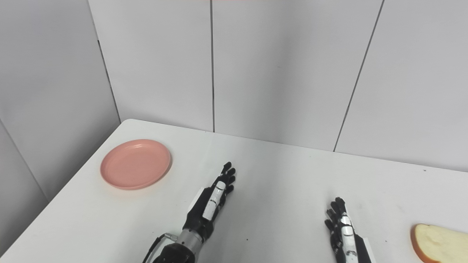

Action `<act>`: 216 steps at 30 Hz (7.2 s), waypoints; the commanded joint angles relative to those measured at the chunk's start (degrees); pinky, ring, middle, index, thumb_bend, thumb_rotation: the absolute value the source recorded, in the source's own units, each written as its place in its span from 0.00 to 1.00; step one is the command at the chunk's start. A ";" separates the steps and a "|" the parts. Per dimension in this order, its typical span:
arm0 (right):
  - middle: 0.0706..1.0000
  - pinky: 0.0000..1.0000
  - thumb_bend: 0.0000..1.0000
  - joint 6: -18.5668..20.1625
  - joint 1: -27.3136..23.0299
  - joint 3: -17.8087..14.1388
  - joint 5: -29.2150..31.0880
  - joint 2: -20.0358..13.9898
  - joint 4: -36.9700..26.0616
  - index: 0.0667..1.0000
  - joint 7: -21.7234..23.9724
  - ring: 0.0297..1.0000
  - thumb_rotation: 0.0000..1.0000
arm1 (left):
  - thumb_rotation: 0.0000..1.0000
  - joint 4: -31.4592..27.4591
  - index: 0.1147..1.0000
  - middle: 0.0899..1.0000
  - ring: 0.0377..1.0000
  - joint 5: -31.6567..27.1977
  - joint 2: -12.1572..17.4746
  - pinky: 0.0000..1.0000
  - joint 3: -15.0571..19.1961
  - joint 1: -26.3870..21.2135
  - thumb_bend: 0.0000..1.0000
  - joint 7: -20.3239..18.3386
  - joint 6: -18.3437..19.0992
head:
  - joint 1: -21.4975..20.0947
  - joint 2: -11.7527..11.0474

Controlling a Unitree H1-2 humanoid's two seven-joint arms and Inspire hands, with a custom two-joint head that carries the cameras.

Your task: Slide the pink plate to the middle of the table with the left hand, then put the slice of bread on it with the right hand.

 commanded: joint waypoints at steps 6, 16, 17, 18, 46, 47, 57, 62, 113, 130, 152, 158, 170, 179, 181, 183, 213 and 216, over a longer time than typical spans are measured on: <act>1.00 1.00 0.36 2.70 0.49 0.28 -0.47 0.03 -3.01 1.00 -0.86 1.00 1.00 | 1.00 -12.01 1.00 0.99 0.98 -3.50 -3.73 0.99 -0.13 0.17 0.63 0.62 3.05 | -0.81 1.28; 1.00 1.00 0.34 5.27 1.21 0.34 -0.36 1.02 -6.40 1.00 -1.77 1.00 1.00 | 0.92 -21.44 0.99 0.98 0.98 -7.20 -3.97 0.99 1.91 -4.41 0.75 1.46 8.88 | -1.01 1.95; 1.00 1.00 0.33 5.47 1.23 0.38 -0.44 1.10 -6.56 1.00 -1.78 1.00 1.00 | 0.93 -21.93 0.99 0.98 0.97 -7.28 -3.59 0.99 2.16 -4.70 0.76 1.45 9.28 | -1.01 1.95; 1.00 1.00 0.32 5.57 1.26 0.33 -0.12 1.14 -6.57 1.00 -1.57 1.00 1.00 | 0.93 -22.83 0.99 0.98 0.97 -7.68 -2.93 0.99 2.69 -5.27 0.76 1.38 10.20 | -1.08 2.00; 1.00 1.00 0.28 6.63 1.29 0.74 -0.18 0.67 -6.83 1.00 -1.82 1.00 1.00 | 0.95 -16.52 0.97 0.96 0.96 -14.97 12.83 0.96 18.71 -20.45 0.73 4.60 14.69 | -0.06 1.01; 1.00 1.00 0.28 6.25 1.14 0.63 0.06 0.60 -6.36 1.00 -1.61 1.00 1.00 | 0.95 -16.16 0.96 0.96 0.96 -15.65 13.59 0.96 19.61 -20.76 0.73 4.75 14.86 | 0.17 0.98; 1.00 1.00 0.29 5.74 0.90 0.61 -0.25 0.26 -5.54 1.00 -1.45 1.00 1.00 | 0.97 -9.02 0.98 0.97 0.97 -16.27 20.70 0.97 23.98 -22.54 0.75 5.12 14.05 | 1.32 0.71; 1.00 1.00 0.27 5.76 0.81 0.54 0.42 0.21 -5.64 1.00 -1.05 1.00 1.00 | 0.96 -4.32 0.97 0.96 0.96 -17.62 23.31 0.96 26.51 -23.17 0.74 4.74 12.28 | 1.30 0.68; 1.00 1.00 0.32 5.24 0.78 -0.31 0.90 -1.34 -5.00 1.00 -0.13 1.00 1.00 | 0.99 11.76 1.00 1.00 1.00 -27.82 25.99 1.00 35.28 -20.23 0.75 3.39 7.31 | 2.70 1.23; 1.00 1.00 0.36 5.32 0.83 -0.41 1.59 -1.41 -5.19 1.00 0.35 1.00 1.00 | 0.96 15.90 1.00 1.00 1.00 -29.87 26.13 1.00 36.71 -20.05 0.73 2.99 5.60 | 2.71 1.74; 1.00 1.00 0.20 5.03 0.90 -0.15 0.64 -1.27 -5.01 1.00 0.42 1.00 1.00 | 0.98 22.01 1.00 1.00 1.00 -31.56 26.03 1.00 37.40 -19.65 0.71 2.51 6.18 | 3.61 1.74; 1.00 1.00 0.24 3.84 0.77 -0.47 1.25 -1.31 -3.88 1.00 1.00 1.00 1.00 | 0.98 24.60 1.00 1.00 1.00 -31.30 26.00 1.00 37.17 -19.67 0.71 1.70 4.69 | 3.58 1.74; 1.00 1.00 0.30 3.73 0.66 -0.64 1.59 -1.37 -3.46 1.00 0.98 1.00 1.00 | 0.97 30.19 1.00 1.00 1.00 -30.92 26.83 1.00 36.24 -19.80 0.74 -0.76 0.85 | 3.51 1.96; 1.00 1.00 0.29 4.41 0.53 -0.37 1.26 -1.89 -3.82 1.00 1.25 1.00 1.00 | 0.94 27.59 1.00 1.00 1.00 -29.35 25.99 1.00 34.63 -19.55 0.74 0.80 0.99 | 3.40 1.99; 1.00 1.00 0.29 4.19 0.40 -0.59 1.85 -1.67 -3.44 1.00 1.30 1.00 1.00 | 0.96 27.16 1.00 1.00 1.00 -29.53 25.84 1.00 34.44 -19.54 0.74 0.82 1.52 | 3.40 1.99; 1.00 1.00 0.29 3.86 0.38 -0.68 2.16 -1.54 -3.28 1.00 1.33 1.00 1.00 | 0.96 27.28 1.00 1.00 1.00 -29.98 25.56 1.00 34.51 -19.65 0.74 0.78 1.77 | 3.03 2.03; 1.00 1.00 0.33 4.89 0.95 0.16 0.17 -0.92 -4.84 1.00 0.18 1.00 1.00 | 0.98 29.49 1.00 1.00 1.00 -27.20 19.49 1.00 25.03 -20.12 0.74 -4.17 2.38 | 0.27 1.57; 1.00 1.00 0.28 3.87 0.74 0.74 -1.01 -0.62 -4.01 1.00 -0.04 1.00 1.00 | 0.99 29.72 0.99 0.99 0.99 -26.20 18.48 1.00 24.00 -20.07 0.74 -4.09 2.25 | -1.79 0.90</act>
